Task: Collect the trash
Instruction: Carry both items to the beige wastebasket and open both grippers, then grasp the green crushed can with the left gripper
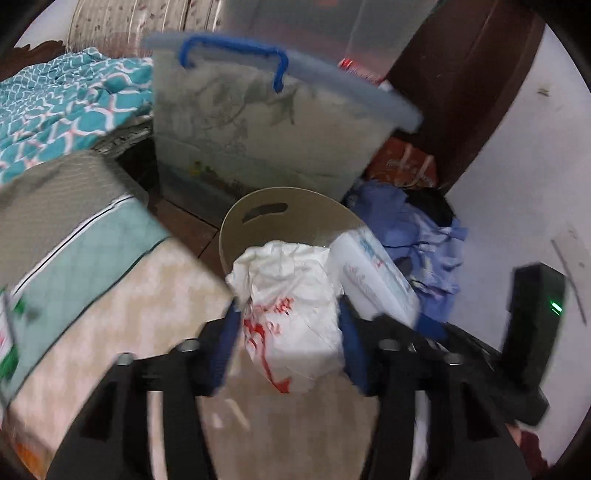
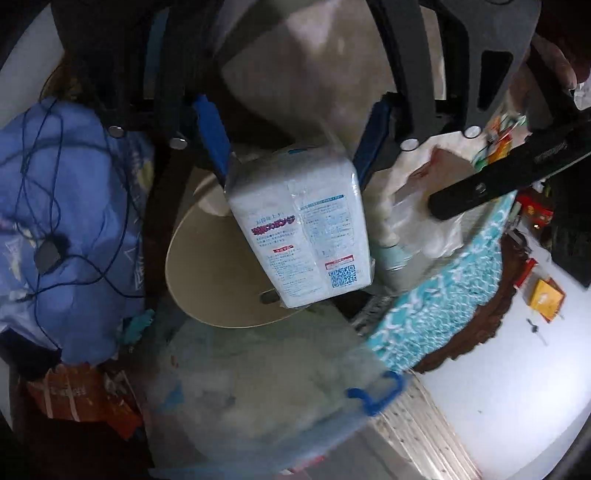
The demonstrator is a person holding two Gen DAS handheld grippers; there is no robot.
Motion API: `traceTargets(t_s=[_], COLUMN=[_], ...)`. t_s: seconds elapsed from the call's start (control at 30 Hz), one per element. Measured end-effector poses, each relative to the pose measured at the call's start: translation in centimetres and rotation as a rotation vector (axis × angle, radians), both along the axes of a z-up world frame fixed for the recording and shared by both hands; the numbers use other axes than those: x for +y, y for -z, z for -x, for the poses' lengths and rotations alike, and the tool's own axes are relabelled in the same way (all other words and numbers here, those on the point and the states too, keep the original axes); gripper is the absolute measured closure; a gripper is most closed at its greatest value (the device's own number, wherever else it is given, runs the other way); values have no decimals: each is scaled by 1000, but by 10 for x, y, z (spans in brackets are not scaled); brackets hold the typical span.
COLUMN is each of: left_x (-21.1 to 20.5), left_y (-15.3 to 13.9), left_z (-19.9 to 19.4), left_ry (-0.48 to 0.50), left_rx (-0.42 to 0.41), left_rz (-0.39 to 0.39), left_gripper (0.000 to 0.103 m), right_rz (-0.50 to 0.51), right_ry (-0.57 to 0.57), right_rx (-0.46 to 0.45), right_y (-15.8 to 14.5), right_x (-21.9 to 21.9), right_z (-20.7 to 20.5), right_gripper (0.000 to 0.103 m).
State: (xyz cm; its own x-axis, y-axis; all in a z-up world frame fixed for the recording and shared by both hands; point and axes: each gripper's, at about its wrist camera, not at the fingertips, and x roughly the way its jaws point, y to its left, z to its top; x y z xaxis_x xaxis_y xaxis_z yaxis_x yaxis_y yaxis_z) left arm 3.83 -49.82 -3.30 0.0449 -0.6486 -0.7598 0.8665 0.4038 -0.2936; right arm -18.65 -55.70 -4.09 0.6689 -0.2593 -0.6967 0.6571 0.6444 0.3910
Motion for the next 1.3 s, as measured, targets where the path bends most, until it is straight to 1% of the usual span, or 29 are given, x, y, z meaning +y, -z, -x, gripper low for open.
traceTargets(t_s=[0.03,0.07,0.1,0.17,0.2,0.27,0.3,0.33,0.37,0.43,0.47,0.5,0.57,0.67,0.73,0.77,0.9,1.0,1.07,1.2,1.23,1.27,1.3], left_x=[-7,-13,-14,-3,10,38,64,80,100,147,175,192,243,307,344,366,420,445,452,448,450,446,446], left_y=[4,8,8,4,-2,-14,-21,-25,-28,-32,-30,-28,-19,-9,-5,-3,1,2,5,14,17,23,28], left_z=[-4,-9,-13,-18,-17,-11,-5,1,7,21,27,30,32,29,23,18,2,-15,-25,-53,-59,-68,-71], left_ry=[-17,-42,-60,-76,-78,-75,-67,-60,-52,-46,-50,-60,-102,-203,-278,-333,-475,-554,-584,-586,-581,-577,-577], left_rx=[-6,-9,1,24,25,11,8,9,9,-1,-6,-8,19,64,78,93,147,204,230,312,337,384,410], left_rz=[-13,-27,-30,-10,10,44,65,74,83,90,83,73,48,43,56,71,143,220,240,291,300,317,329], left_gripper=[36,36,36,36,36,36,36,36,36,37,37,37,38,39,40,40,40,39,38,38,39,39,39], right_rz=[24,32,38,57,61,63,64,61,54,20,7,-16,-55,-109,-133,-141,-146,-131,-111,-101,-106,-113,-121], right_ry=[25,35,39,62,66,52,37,8,-19,-122,-163,-236,-348,-515,-608,-655,-747,-781,-803,-811,-807,-801,-796], right_rx=[10,1,-31,-80,-107,-156,-166,-177,-181,-179,-176,-171,-172,-160,-156,-158,-136,-88,-50,-7,-10,-16,-17], right_y=[0,-3,-6,-13,-17,-21,-23,-24,-24,-22,-20,-20,-19,-20,-23,-25,-31,-30,-27,-16,-15,-14,-13], right_x=[-4,-7,-6,0,5,19,27,37,45,67,75,91,117,163,191,206,248,271,289,301,298,297,296], right_z=[-2,-3,1,14,19,24,24,20,16,-5,-13,-30,-56,-99,-127,-142,-191,-222,-235,-239,-237,-236,-234], right_gripper=[22,22,22,22,22,26,31,37,41,57,60,64,64,64,65,66,66,66,66,66,66,66,66])
